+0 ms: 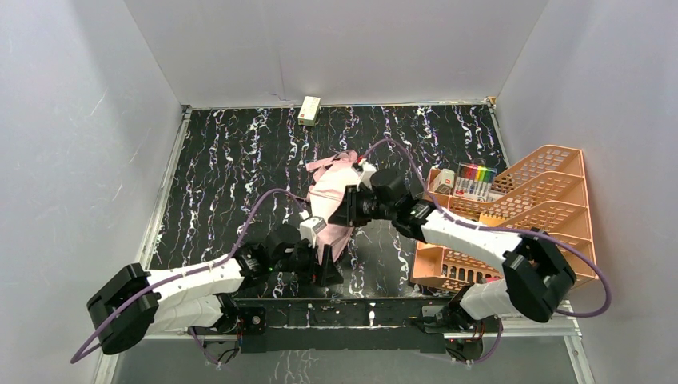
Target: Put away the umbrella
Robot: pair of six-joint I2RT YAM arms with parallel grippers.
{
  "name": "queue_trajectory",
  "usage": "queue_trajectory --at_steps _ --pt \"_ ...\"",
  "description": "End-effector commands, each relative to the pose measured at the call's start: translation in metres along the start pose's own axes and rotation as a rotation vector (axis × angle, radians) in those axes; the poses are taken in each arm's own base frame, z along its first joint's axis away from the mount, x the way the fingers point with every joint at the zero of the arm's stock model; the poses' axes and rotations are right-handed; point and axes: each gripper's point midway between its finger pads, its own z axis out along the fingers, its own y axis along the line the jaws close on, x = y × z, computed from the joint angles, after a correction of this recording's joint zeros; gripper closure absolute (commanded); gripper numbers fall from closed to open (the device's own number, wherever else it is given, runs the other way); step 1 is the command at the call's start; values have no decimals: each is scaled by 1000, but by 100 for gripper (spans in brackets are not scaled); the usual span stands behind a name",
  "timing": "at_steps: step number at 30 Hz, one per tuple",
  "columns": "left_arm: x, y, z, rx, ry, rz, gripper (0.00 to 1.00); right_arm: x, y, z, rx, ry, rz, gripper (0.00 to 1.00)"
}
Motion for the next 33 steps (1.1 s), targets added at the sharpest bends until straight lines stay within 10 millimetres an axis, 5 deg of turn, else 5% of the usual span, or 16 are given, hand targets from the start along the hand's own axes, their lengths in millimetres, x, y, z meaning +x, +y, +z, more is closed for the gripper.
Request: queue_trajectory --at_steps 1,4,12,17,24,29,33 --pt "12 4 3 5 3 -6 16 16 3 17 -32 -2 78 76" --pt "18 6 4 -2 15 -8 7 32 -14 27 10 4 122 80" --pt "20 5 8 -7 24 -2 3 67 -55 47 89 38 158 82" --pt "5 4 0 -52 -25 3 2 84 -94 47 242 52 161 84" --pt "-53 11 -51 -290 -216 23 2 100 -122 41 348 79 120 84" --pt "-112 -4 -83 -380 -338 82 2 104 -123 41 330 110 57 84" --pt "-165 10 -90 -402 -369 52 2 105 -118 42 293 132 17 84"
